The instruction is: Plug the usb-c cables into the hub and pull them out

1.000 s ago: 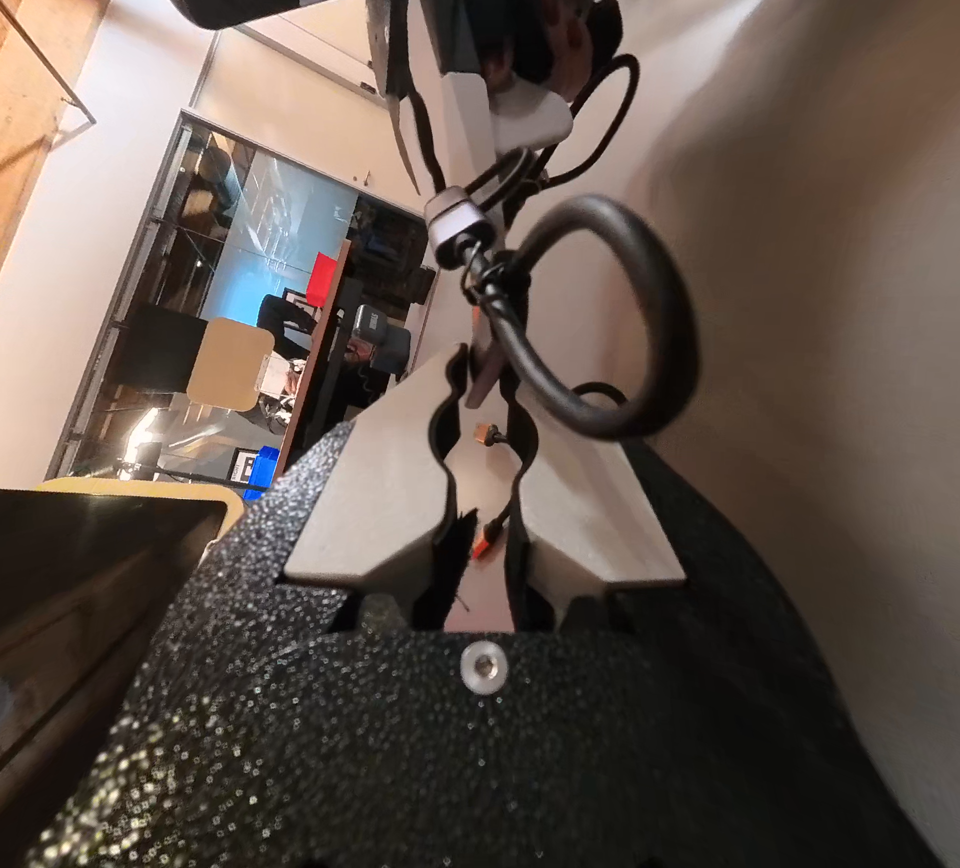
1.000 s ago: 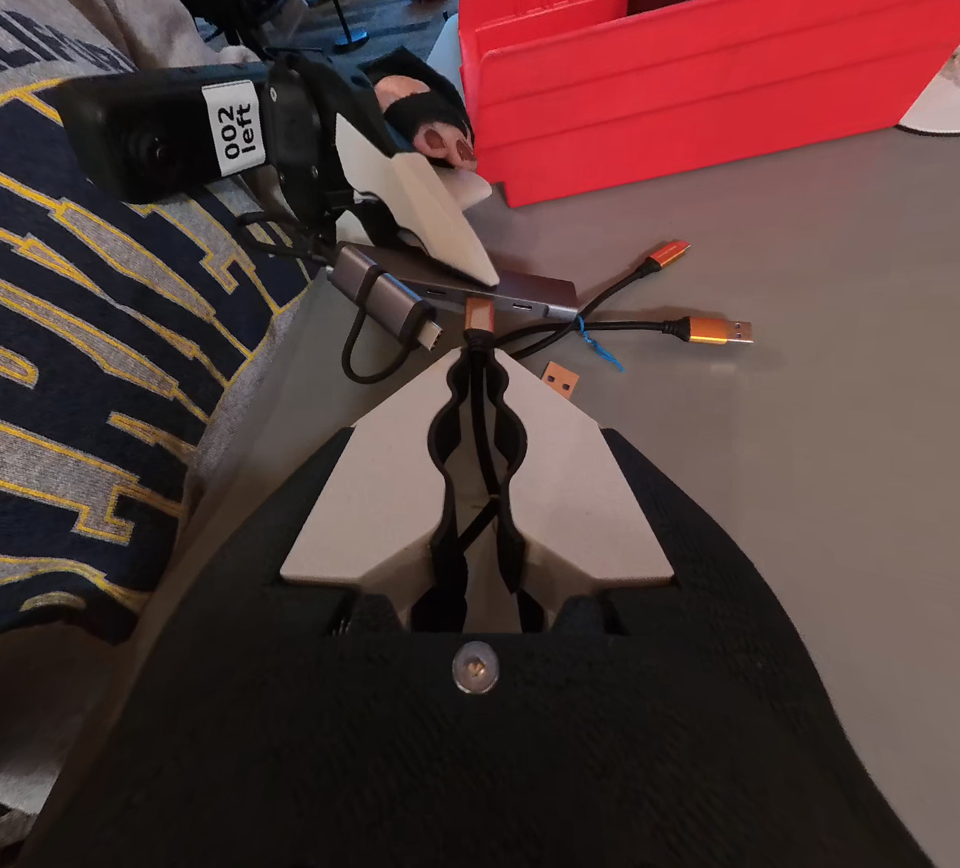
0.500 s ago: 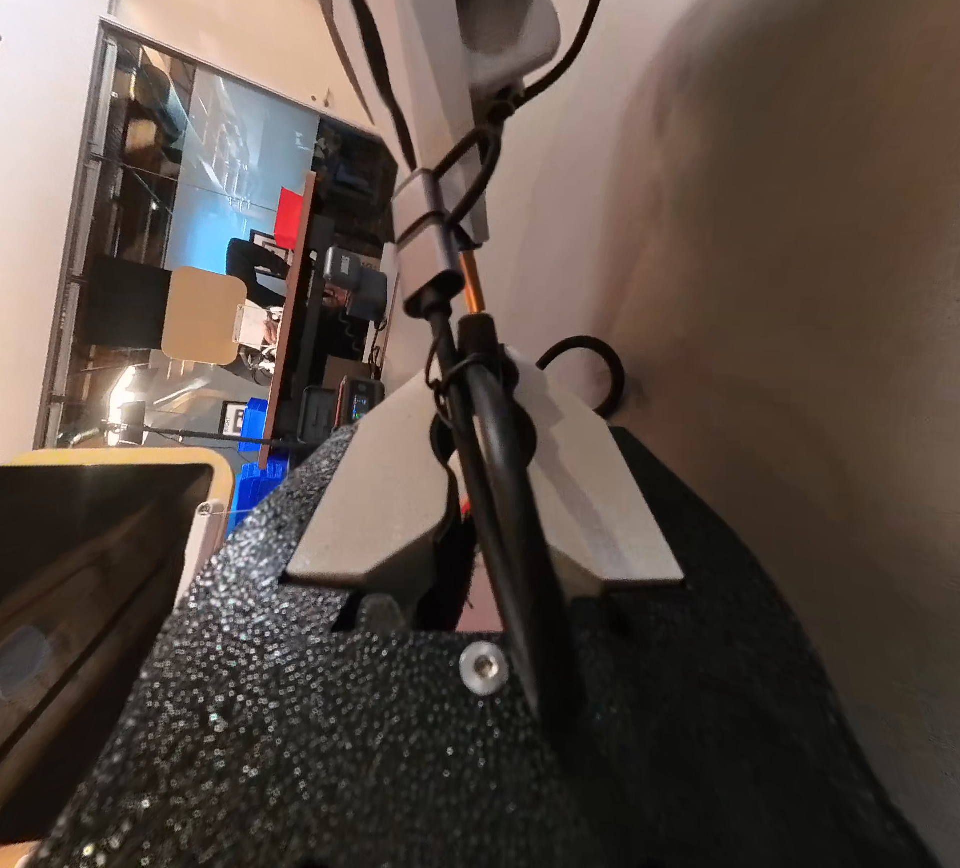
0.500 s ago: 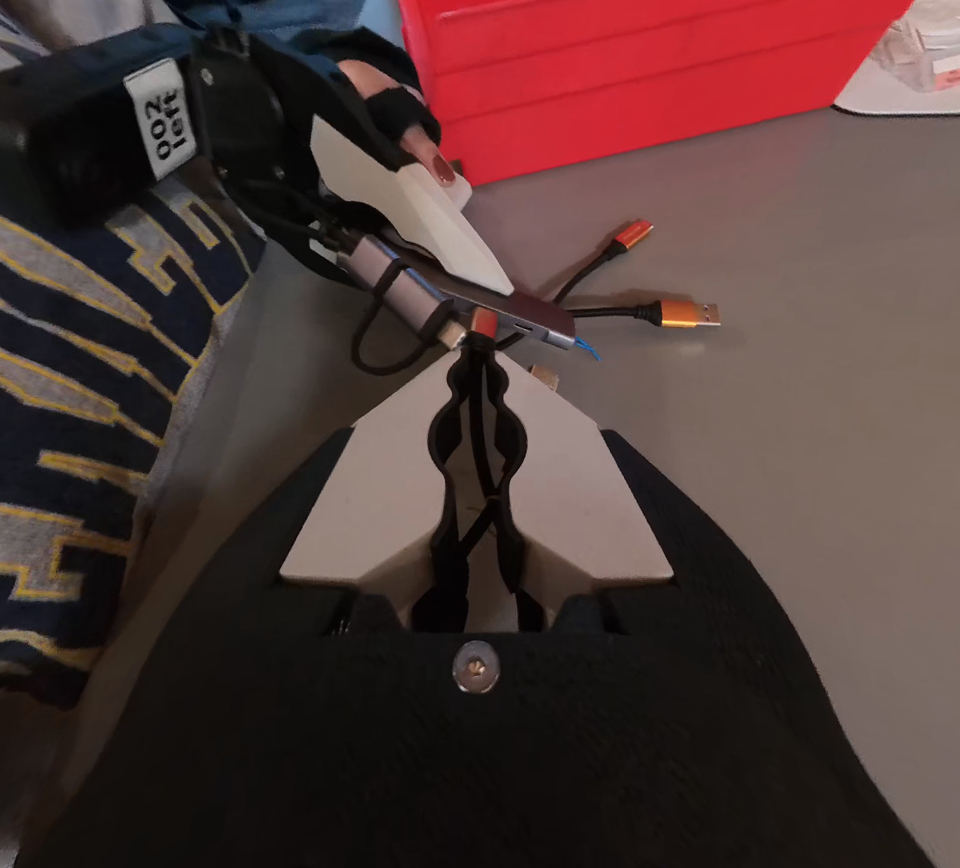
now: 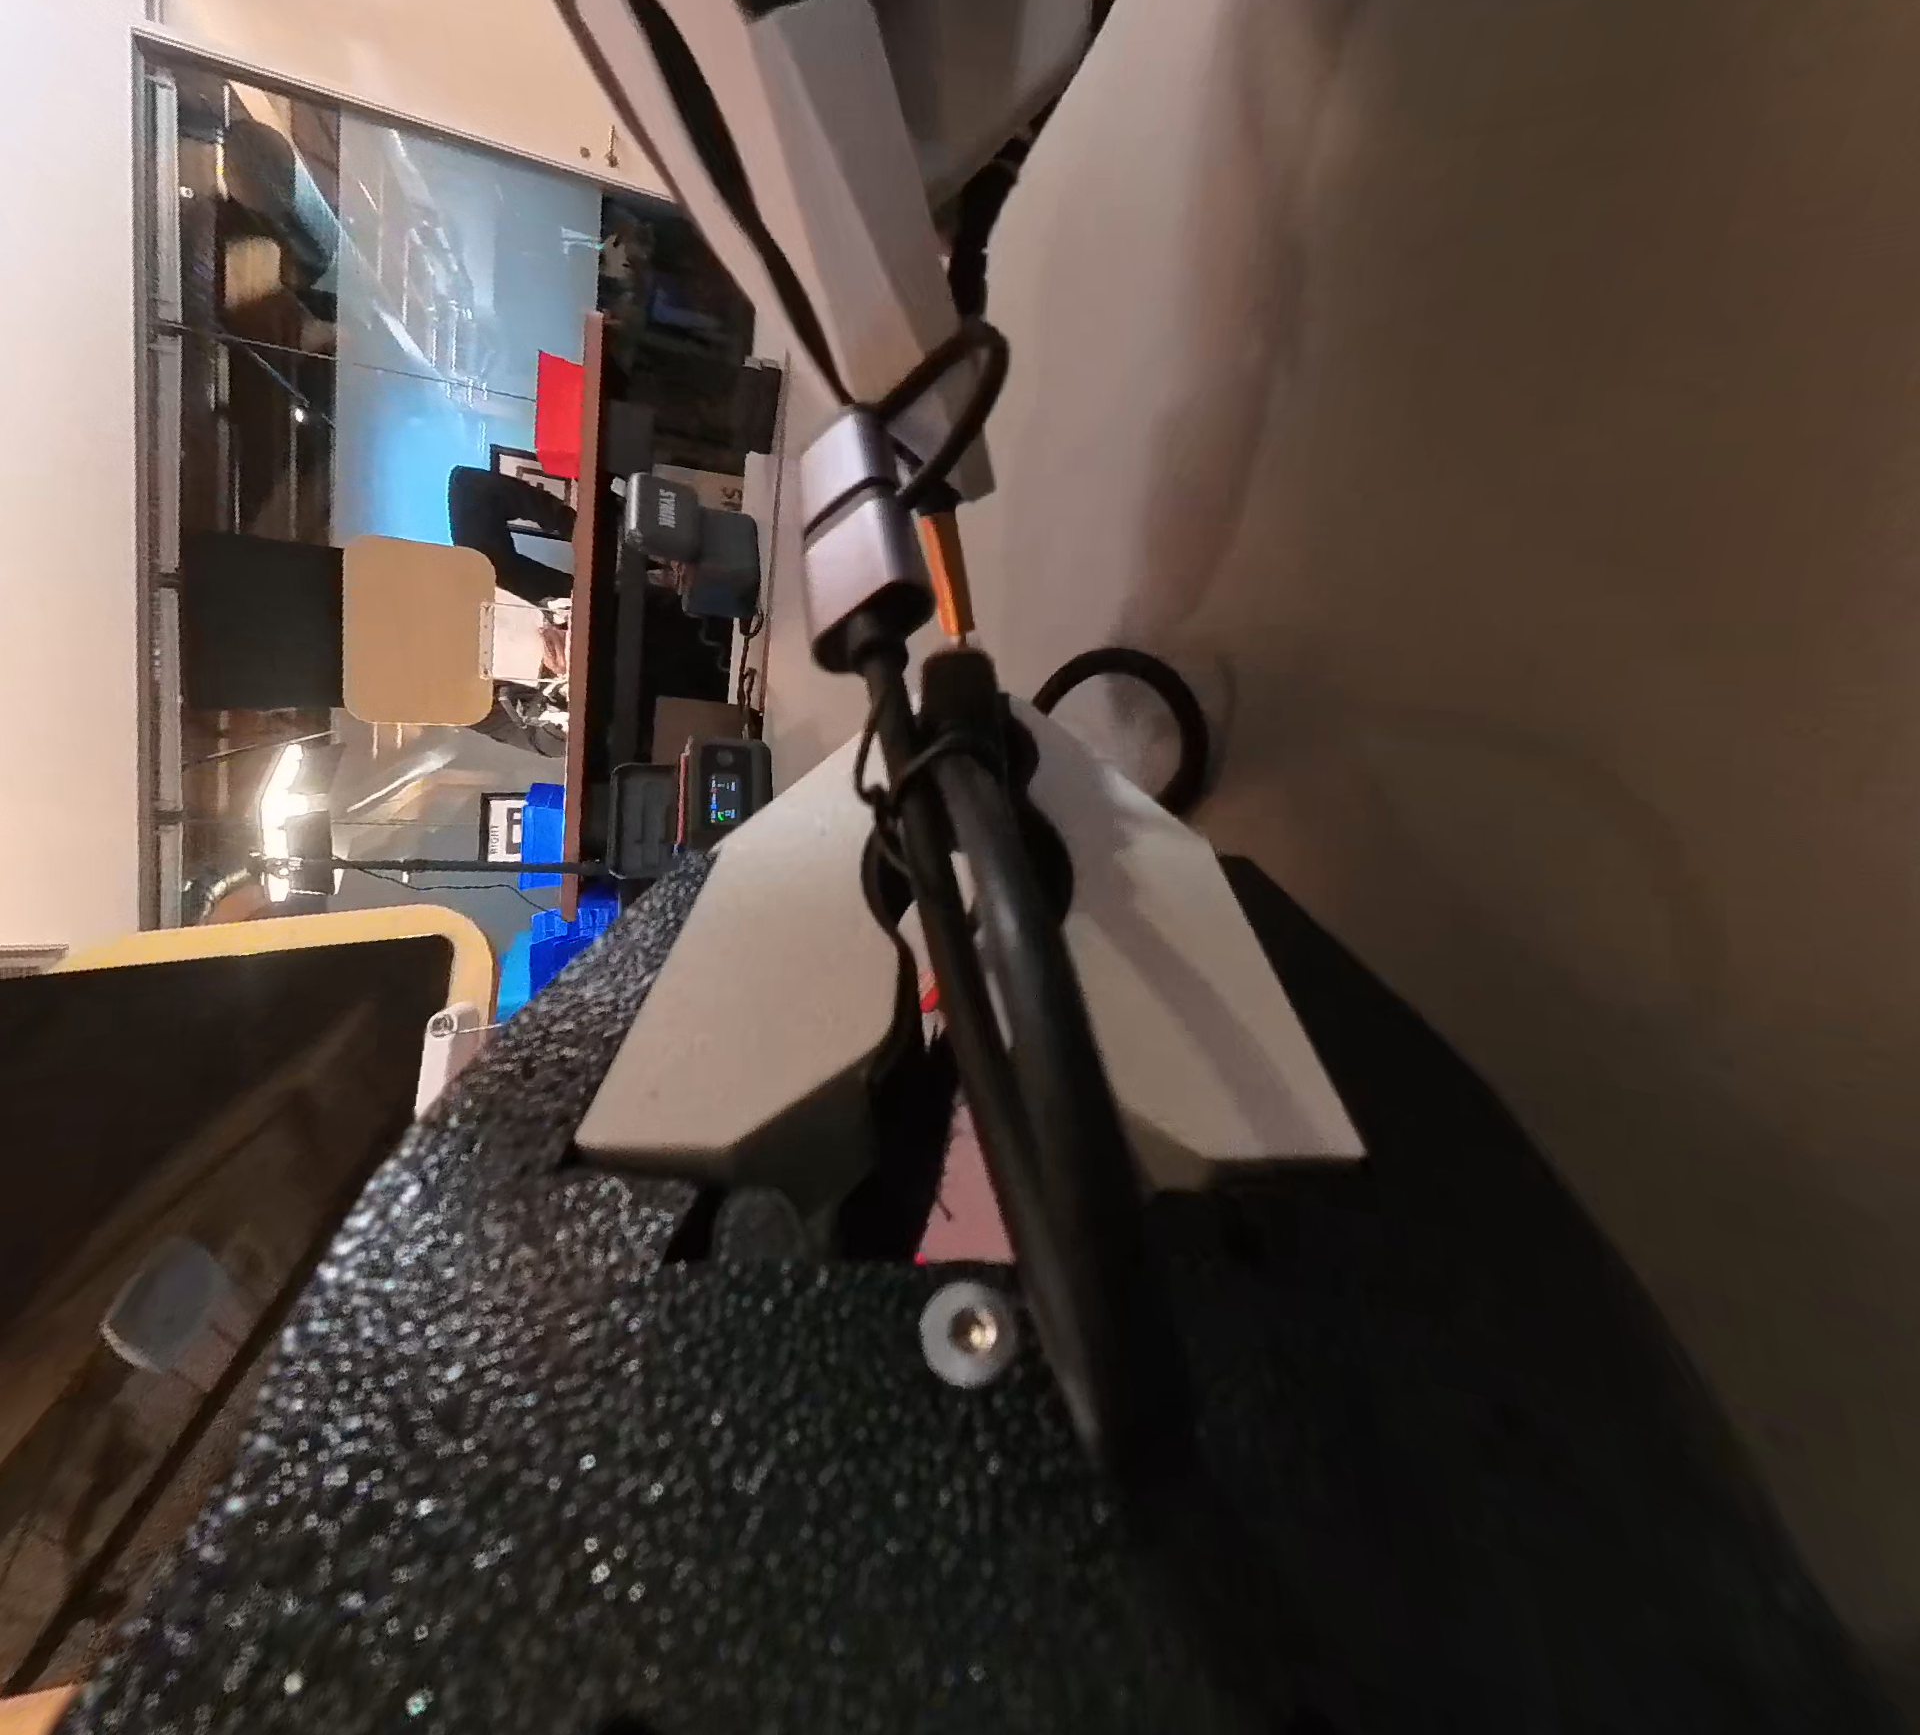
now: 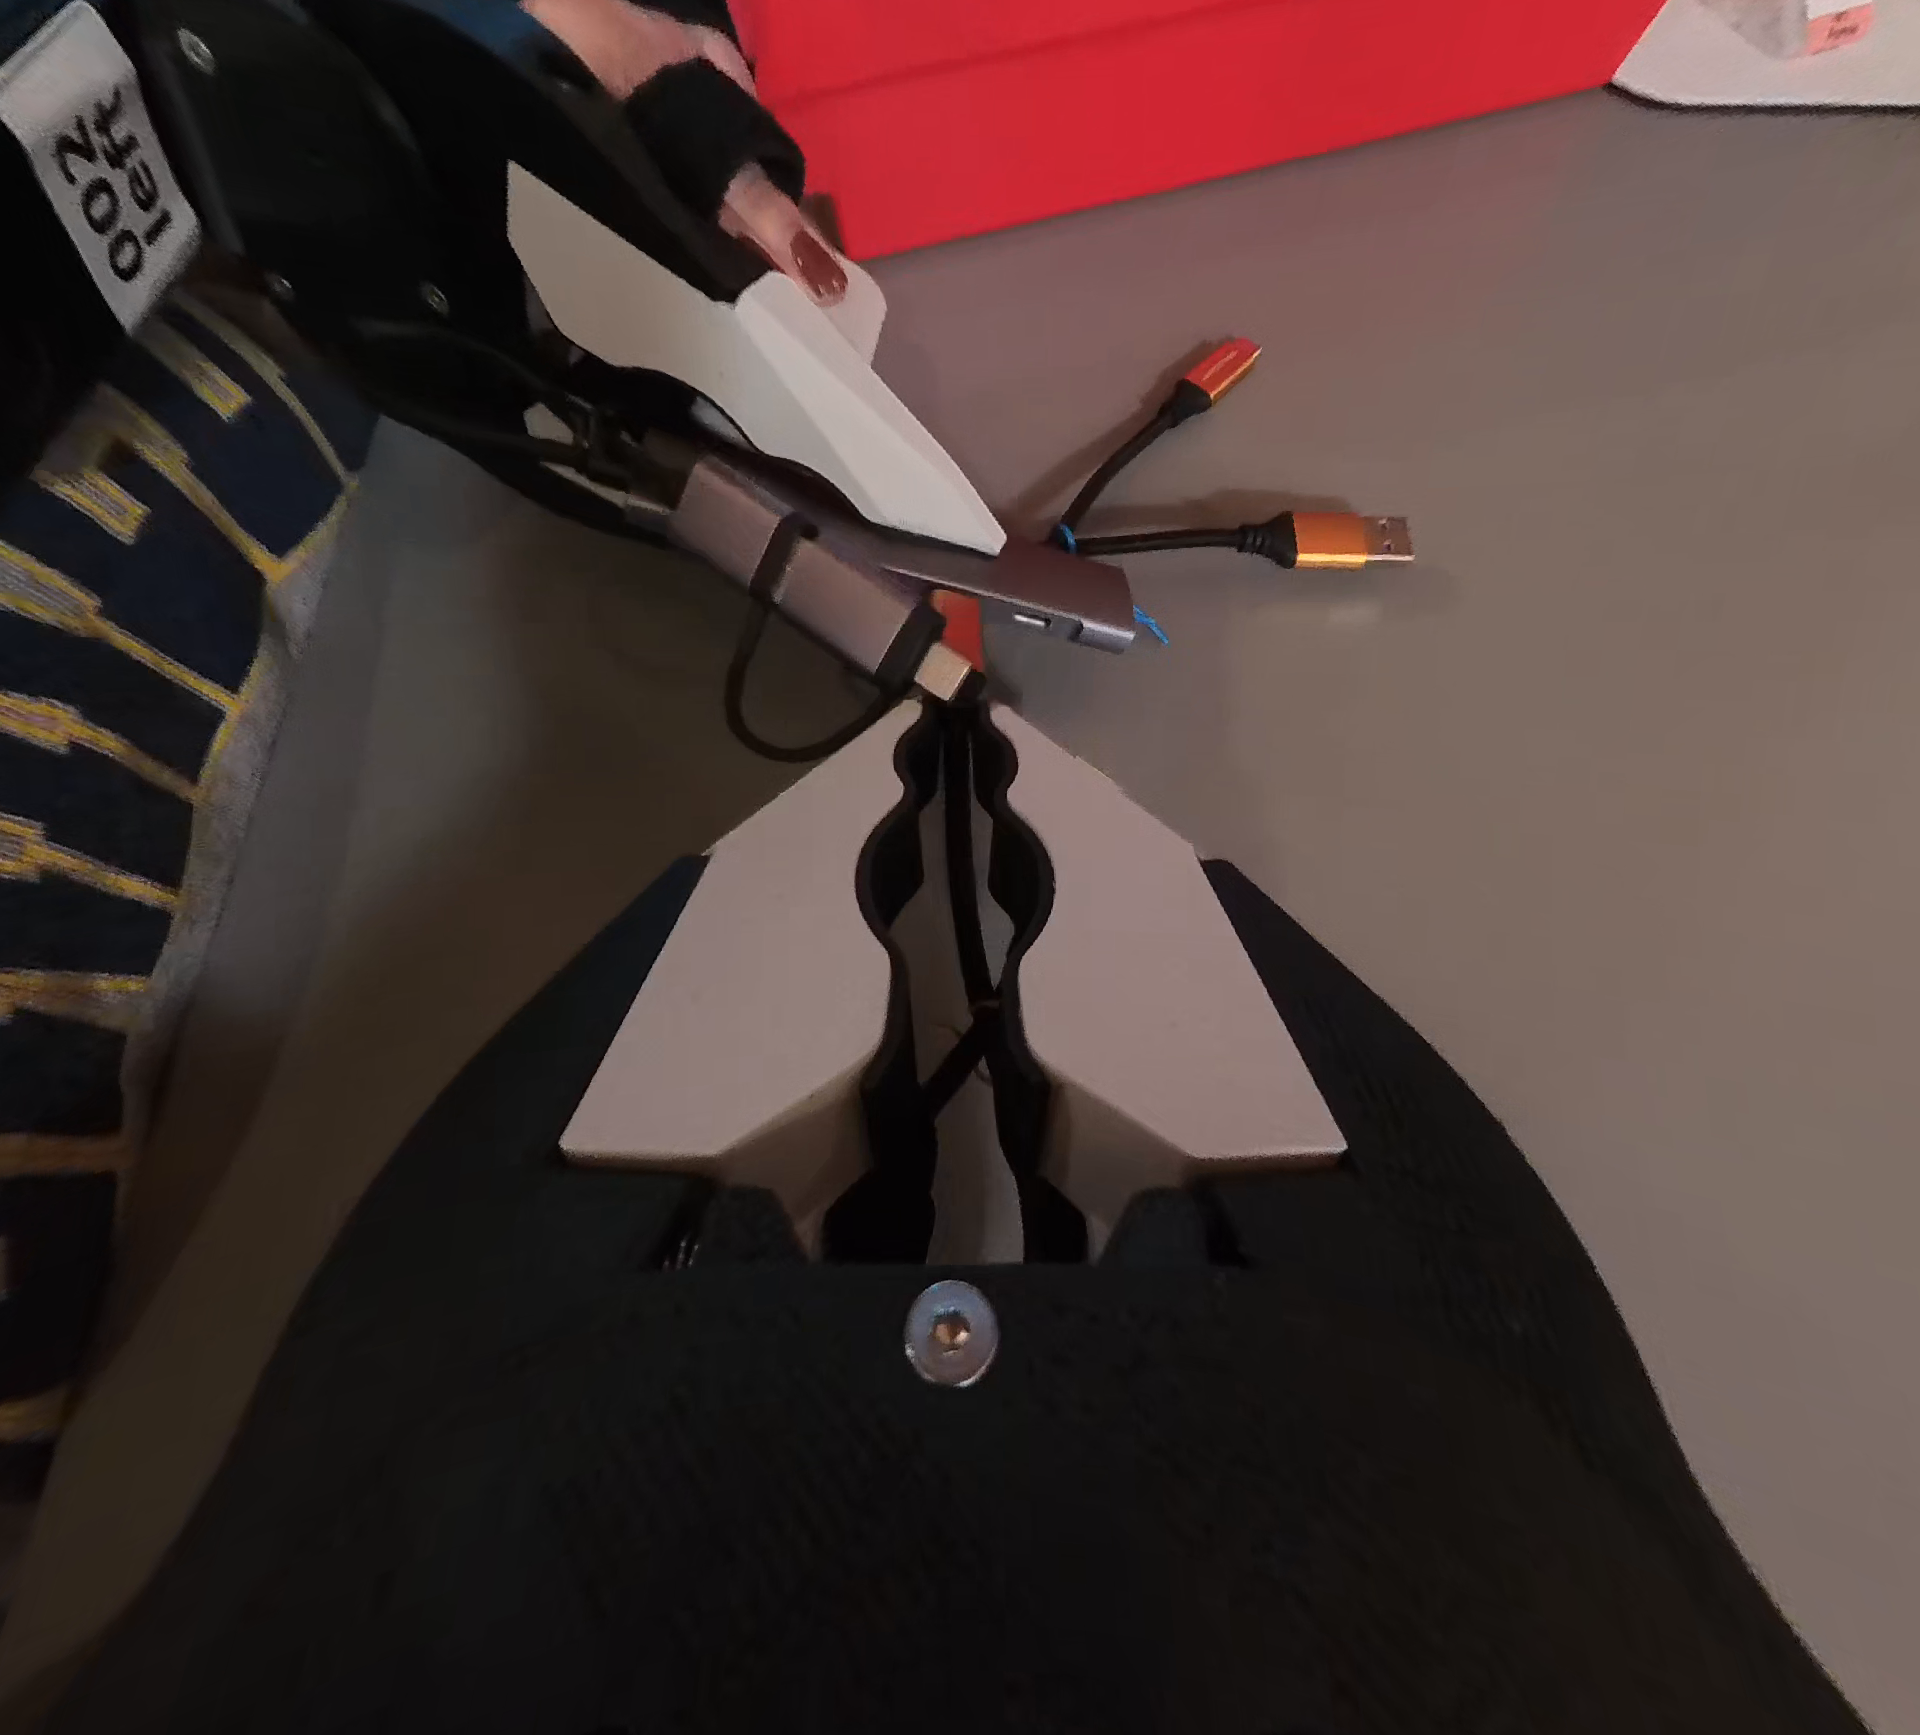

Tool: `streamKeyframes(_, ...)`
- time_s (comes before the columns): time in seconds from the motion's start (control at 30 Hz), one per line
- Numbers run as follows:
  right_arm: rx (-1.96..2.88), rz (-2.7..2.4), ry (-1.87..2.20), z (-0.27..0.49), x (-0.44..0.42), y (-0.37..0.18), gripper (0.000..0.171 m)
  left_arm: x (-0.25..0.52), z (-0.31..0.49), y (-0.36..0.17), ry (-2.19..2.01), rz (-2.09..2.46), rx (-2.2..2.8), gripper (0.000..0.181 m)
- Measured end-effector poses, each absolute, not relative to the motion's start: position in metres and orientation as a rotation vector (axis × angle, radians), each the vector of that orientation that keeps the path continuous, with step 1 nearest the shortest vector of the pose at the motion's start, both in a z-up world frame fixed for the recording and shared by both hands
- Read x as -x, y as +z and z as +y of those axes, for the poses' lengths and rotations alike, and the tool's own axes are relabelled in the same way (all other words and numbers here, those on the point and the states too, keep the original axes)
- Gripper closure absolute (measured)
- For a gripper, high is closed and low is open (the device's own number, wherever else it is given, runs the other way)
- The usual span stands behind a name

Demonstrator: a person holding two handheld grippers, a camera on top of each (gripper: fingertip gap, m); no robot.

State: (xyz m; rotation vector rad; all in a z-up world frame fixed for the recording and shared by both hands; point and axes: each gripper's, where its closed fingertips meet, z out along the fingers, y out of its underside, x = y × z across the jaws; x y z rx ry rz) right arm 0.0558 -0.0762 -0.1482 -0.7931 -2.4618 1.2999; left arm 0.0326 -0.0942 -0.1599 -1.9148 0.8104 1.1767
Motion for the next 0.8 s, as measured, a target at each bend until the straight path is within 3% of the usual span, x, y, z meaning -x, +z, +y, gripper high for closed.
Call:
streamKeyframes(0.27, 0.913, -2.497, 1.365, -0.073, -0.052, -0.167, 0.166, -0.027, -0.09, -0.164, 1.243, 0.818, 1.927, 0.173)
streamKeyframes(0.37, 0.929, -2.459, 1.487, -0.066, -0.057, -0.14, 0.15, -0.038, -0.084, -0.155, 1.22, 0.827, 1.844, 0.174)
streamKeyframes(0.6, 0.96, -2.09, 1.493, -0.032, -0.021, -0.041, 0.153, -0.051, -0.083, -0.151, 1.164, 0.866, 1.776, 0.174)
streamKeyframes(0.8, 0.978, -2.571, 0.982, -0.122, 0.023, -0.132, 0.124, -0.06, -0.082, -0.155, 1.127, 0.91, 1.764, 0.174)
